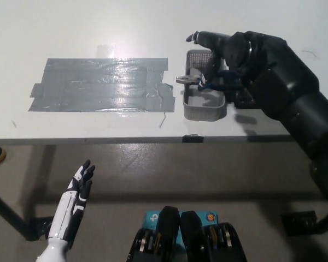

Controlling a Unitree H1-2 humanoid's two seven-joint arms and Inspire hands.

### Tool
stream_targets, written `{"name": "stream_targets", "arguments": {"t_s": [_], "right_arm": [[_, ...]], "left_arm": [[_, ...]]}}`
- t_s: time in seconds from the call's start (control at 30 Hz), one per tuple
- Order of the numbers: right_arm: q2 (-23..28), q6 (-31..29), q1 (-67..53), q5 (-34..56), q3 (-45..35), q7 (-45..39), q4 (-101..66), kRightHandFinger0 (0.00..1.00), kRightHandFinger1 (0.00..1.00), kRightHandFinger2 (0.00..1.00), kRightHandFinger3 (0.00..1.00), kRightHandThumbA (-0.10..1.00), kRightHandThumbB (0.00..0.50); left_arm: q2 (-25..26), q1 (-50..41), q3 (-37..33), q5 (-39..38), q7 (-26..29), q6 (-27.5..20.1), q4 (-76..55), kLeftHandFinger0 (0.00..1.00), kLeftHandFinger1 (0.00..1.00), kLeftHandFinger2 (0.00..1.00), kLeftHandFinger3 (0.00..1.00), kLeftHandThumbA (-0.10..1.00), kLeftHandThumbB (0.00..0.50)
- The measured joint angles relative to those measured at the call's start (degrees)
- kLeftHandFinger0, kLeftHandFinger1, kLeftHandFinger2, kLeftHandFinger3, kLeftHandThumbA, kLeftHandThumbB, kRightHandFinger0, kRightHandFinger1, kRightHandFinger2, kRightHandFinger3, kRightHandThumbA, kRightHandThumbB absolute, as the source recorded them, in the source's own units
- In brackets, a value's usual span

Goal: The robot picks the blue plier placed on top of the container and places it on the grey area of the table

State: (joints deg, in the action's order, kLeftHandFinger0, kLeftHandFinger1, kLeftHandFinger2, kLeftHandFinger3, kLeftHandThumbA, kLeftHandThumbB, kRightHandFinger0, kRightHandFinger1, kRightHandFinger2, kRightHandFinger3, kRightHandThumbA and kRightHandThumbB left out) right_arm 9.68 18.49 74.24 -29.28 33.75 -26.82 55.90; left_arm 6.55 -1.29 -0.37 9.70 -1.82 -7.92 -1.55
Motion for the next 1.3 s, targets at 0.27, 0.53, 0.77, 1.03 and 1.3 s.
{"name": "stream_targets", "arguments": {"t_s": [0.27, 0.53, 0.77, 1.03, 1.3], "right_arm": [[-1.5, 0.0, 0.7, -2.2, 1.9, 1.4, 5.6, 1.00, 1.00, 1.00, 1.00, 1.00, 0.368], [-2.0, -0.1, 0.6, -3.7, 2.1, 3.7, 8.4, 1.00, 1.00, 1.00, 1.00, 1.00, 0.373], [-2.8, -0.1, -0.5, -4.1, 2.3, 5.3, 9.4, 1.00, 1.00, 1.00, 1.00, 1.00, 0.381], [-4.7, -1.2, -1.4, -5.1, 2.7, 7.6, 12.5, 1.00, 1.00, 1.00, 1.00, 1.00, 0.379], [-5.1, -3.2, -1.5, -5.2, 2.4, 9.7, 14.5, 1.00, 1.00, 1.00, 1.00, 1.00, 0.358]], "left_arm": [[0.1, 0.1, 0.0, -0.4, -0.1, 0.0, 0.0, 1.00, 1.00, 1.00, 1.00, 1.00, 0.004], [0.4, 0.5, 0.0, -0.7, -0.2, 0.1, -0.1, 1.00, 1.00, 1.00, 1.00, 1.00, 0.000], [0.4, 0.6, 0.0, -0.8, -0.2, 0.3, -0.6, 1.00, 1.00, 1.00, 1.00, 1.00, 0.012], [0.4, 0.8, 0.0, -1.0, -0.2, 0.3, -0.7, 1.00, 1.00, 1.00, 1.00, 1.00, 0.019], [0.4, 1.8, -0.1, -1.3, -0.2, 0.6, -0.7, 1.00, 1.00, 1.00, 1.00, 1.00, 0.019]]}}
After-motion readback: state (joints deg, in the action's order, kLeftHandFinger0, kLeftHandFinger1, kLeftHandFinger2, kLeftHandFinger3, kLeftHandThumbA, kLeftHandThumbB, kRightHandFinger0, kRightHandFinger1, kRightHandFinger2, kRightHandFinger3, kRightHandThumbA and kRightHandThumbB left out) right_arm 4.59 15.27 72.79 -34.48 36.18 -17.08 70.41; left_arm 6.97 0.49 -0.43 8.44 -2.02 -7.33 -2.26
